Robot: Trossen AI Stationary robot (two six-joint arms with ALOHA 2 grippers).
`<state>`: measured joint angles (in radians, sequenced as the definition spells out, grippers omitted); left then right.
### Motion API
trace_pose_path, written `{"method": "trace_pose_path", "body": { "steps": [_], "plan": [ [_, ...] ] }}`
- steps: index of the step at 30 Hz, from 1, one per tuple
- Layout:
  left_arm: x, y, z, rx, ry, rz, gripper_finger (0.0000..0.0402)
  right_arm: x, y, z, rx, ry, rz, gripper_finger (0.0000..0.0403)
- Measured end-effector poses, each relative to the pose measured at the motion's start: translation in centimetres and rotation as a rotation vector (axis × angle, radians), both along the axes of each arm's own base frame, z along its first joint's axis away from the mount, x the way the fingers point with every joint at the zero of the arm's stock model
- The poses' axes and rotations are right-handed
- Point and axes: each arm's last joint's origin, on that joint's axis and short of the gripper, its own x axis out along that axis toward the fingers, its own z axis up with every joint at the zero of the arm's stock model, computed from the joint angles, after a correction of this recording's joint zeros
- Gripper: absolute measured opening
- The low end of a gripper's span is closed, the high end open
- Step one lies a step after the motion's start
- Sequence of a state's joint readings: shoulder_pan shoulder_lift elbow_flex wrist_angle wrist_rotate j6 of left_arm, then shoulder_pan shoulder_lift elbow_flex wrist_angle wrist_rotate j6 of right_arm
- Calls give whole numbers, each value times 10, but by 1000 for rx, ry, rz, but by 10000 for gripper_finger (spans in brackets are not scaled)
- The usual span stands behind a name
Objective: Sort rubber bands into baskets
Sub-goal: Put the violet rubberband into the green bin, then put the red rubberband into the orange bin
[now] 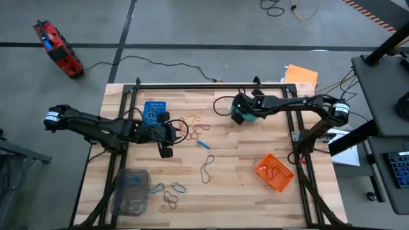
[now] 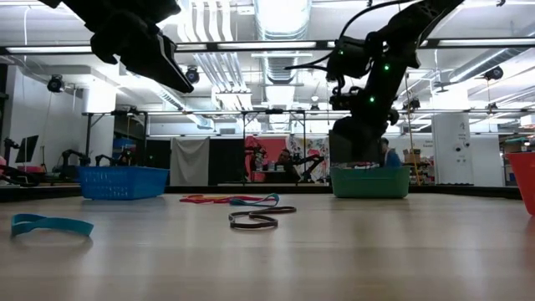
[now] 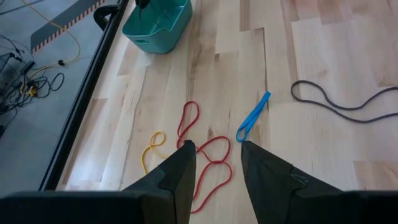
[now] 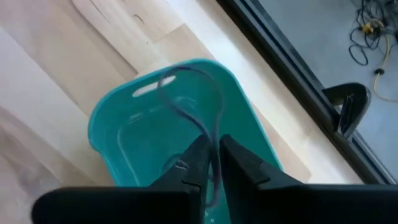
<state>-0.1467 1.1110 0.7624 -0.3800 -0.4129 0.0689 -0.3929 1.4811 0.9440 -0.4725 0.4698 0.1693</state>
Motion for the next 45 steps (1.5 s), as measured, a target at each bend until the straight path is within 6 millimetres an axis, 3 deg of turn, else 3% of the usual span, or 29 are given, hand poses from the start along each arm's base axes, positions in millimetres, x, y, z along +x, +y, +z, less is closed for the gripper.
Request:
{"method": "trace_pose_path", "body": {
  "steps": [10, 19, 35, 45],
  "plan": [
    [0, 0, 0, 0, 0, 0, 113, -2, -1, -1, 15, -6, -40, 98],
    [0, 0, 0, -13, -8, 11, 113, 0, 4, 1, 24, -38, -44, 122],
    [2, 0, 2, -23, -33, 16, 113, 21, 48, 38, -79, -276, 177, 109],
    [2, 0, 2, -35, -44, 24, 113, 31, 75, 44, -133, -331, 337, 132]
  ]
}}
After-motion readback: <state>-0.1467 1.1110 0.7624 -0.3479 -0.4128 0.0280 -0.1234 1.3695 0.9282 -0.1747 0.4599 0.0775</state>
